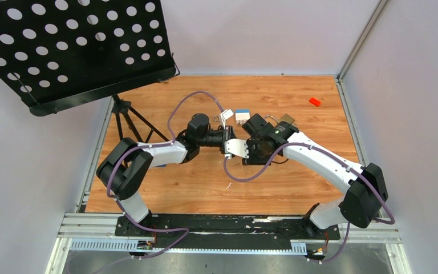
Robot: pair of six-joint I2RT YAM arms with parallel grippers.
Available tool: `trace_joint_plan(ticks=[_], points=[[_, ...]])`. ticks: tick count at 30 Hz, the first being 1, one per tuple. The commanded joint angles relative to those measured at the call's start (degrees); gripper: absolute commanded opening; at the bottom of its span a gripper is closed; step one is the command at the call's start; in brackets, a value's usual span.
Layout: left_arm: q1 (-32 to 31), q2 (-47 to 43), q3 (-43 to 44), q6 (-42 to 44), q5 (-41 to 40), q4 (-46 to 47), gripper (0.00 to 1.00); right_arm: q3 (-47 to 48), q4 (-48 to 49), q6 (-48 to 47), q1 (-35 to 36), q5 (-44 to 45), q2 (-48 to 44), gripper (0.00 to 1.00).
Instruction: Unlock with the key
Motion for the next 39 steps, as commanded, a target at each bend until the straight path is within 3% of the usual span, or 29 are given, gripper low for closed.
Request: trace_joint_plan(ticks=[1, 18, 30, 39], points=[[-0.9, -0.1, 0.3, -0.7, 0.7, 1.3, 0.28, 2.8, 0.1, 0.7, -0.4, -0.7, 0.1, 0.00], [-1.3, 1.5, 0.4, -1.3, 0.7, -0.6, 0.25, 3.6, -0.1, 1.1, -0.9, -0.7, 1.0, 0.00], [-1.3, 2.2, 0.8, -2.0, 1.0, 0.8, 0.13, 2.7, 0.3, 1.2, -1.1, -1.3, 1.0, 0.00], [-1.3, 2.5, 1.0, -1.8, 0.8, 0.9, 0.09, 2.6, 0.2, 1.4, -1.0, -2.0, 1.1, 0.00]])
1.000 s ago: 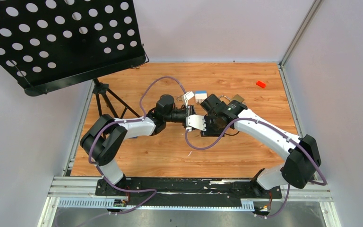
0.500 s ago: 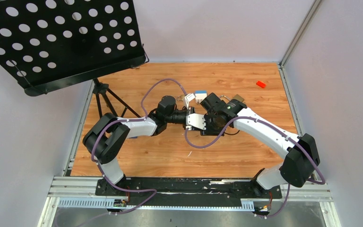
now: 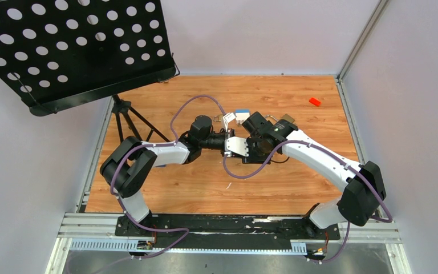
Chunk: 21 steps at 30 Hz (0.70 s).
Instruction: Unlock with the key
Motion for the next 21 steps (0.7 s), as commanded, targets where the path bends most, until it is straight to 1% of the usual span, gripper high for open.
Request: trace_joint_plan(ticks=[1, 6, 10, 16, 21], points=[[-0.3, 0.6, 1.0, -0.2, 0.2, 1.8, 0.09, 1.4, 0.7, 0.9, -0.1, -1.4, -0.1, 0.00], [-0.2, 0.9, 1.1, 0.0, 0.0, 1.7, 0.06, 1.5, 0.8, 1.1, -0.2, -2.2, 0.3, 0.00], [-0.2, 1.1, 1.4, -0.1, -0.2, 1.8, 0.00, 1.8, 1.1, 1.4, -0.2, -4.2, 0.7, 0.00], [-0.3, 0.9, 1.6, -0.4, -0.6, 1.5, 0.00, 1.3, 3.0, 1.9, -0.2, -7.0, 1.3, 0.00], [-1.0, 0.9, 2.0, -0.5, -1.3, -1.3, 0.00, 1.5, 4.4, 2.8, -0.2, -8.8, 2.5, 0.00]])
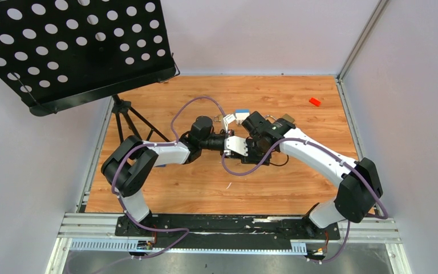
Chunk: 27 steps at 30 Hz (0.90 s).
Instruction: Unlock with the key
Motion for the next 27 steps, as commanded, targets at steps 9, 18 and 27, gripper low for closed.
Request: trace_joint_plan(ticks=[9, 18, 27], points=[[-2.1, 1.0, 2.0, -4.5, -1.2, 0.1, 0.00, 2.3, 8.1, 3.8, 0.6, -6.2, 2.0, 0.00], [-2.2, 3.3, 2.7, -13.2, -1.1, 7.8, 0.00, -1.1, 15.4, 5.8, 0.9, -2.8, 0.8, 0.00], [-3.1, 5.6, 3.1, -12.4, -2.0, 6.9, 0.00, -3.5, 19.5, 4.3, 0.8, -6.0, -2.1, 0.00]])
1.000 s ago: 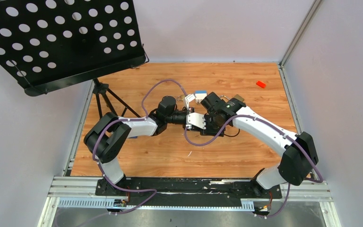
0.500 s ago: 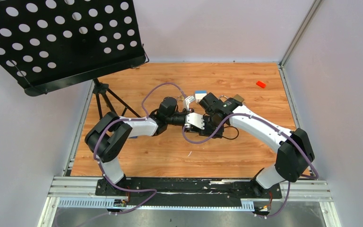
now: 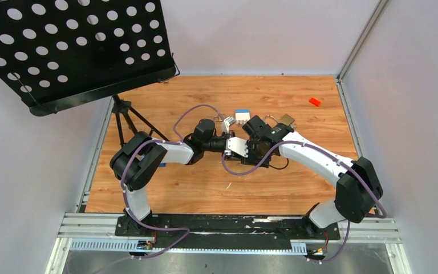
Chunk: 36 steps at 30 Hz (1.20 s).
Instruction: Unlock with the key
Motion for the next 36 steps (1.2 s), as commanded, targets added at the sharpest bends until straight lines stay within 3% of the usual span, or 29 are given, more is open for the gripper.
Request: trace_joint_plan(ticks=[1, 12, 27, 36], points=[[-2.9, 0.3, 3.3, 1.4, -0.8, 2.2, 0.00, 1.4, 13.4, -0.5, 1.1, -8.1, -2.7, 0.00], [-5.0, -0.5, 6.8, 13.0, -4.8, -12.2, 0.00, 3.7, 8.1, -7.8, -0.6, -21.5, -2.1, 0.00], [-3.5, -0.6, 6.2, 9.8, -3.7, -8.4, 0.00, -0.1, 12.7, -4.8, -1.0, -16.6, -4.2, 0.00], [-1.5, -4.2, 8.1, 18.0, -4.9, -13.5, 0.02, -2.4, 11.4, -5.6, -3.0, -20.8, -5.5, 0.00]])
